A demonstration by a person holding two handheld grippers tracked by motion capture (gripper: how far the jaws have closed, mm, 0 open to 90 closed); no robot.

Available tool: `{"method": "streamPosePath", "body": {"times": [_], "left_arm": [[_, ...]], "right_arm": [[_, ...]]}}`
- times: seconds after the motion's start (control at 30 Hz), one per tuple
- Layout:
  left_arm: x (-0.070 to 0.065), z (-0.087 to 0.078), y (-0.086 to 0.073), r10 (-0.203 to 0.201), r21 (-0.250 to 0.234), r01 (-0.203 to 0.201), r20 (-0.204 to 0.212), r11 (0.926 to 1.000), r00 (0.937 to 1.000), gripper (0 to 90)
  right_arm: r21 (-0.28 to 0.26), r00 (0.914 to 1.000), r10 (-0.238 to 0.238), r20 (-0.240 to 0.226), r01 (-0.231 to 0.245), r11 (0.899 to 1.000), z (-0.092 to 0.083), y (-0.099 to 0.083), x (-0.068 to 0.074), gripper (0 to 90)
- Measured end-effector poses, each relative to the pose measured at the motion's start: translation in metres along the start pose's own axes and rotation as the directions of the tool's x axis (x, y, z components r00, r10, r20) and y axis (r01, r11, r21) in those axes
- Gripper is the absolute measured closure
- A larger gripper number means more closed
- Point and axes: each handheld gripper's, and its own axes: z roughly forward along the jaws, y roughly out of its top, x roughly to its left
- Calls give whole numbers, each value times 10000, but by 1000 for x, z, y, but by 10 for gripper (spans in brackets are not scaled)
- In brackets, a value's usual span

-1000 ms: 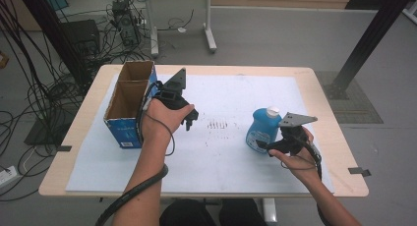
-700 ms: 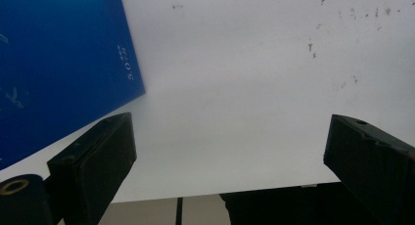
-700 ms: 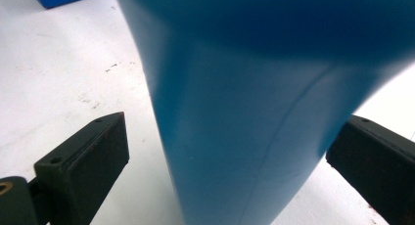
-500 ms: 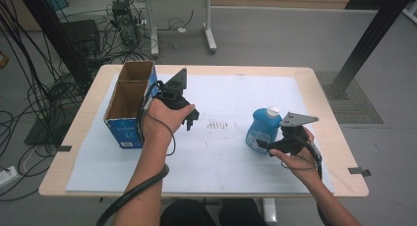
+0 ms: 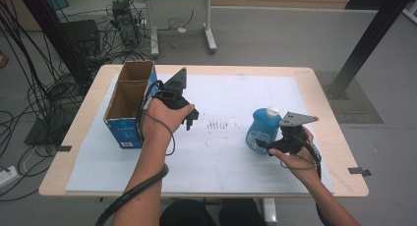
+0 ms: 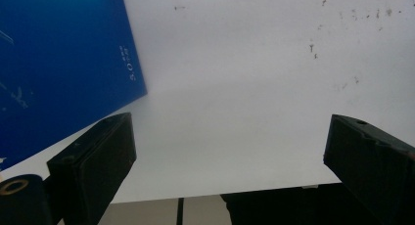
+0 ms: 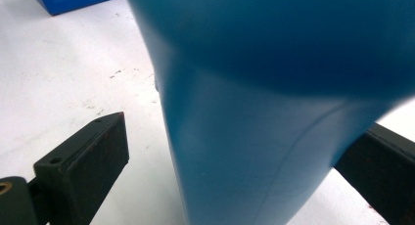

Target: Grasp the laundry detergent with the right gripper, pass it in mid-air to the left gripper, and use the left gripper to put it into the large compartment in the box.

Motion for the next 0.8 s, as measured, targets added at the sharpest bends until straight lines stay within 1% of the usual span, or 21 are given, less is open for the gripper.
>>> {"method": "streamPosePath", "body": {"times": [0.37, 0.47, 0.67, 0.8], "left_arm": [[-2, 0, 0, 24, -6, -24, -53, 10000, 10000, 57], [-3, 0, 1, 98, 27, -98, -48, 9999, 9999, 57], [-3, 0, 2, 27, -18, -27, -32, 10000, 10000, 57], [-4, 0, 2, 55, 2, -55, -43, 10000, 10000, 57]], "right_arm": [[-28, 10000, -17, 4, 17, 10000, 0, 0, 0, 18], [-42, 10000, -27, -6, 27, 10000, 0, 0, 0, 18], [-45, 10000, -14, -20, 14, 10000, 1, -1, 0, 19], [-72, 10000, -10, -20, 10, 10000, 1, -2, 0, 20]]}}
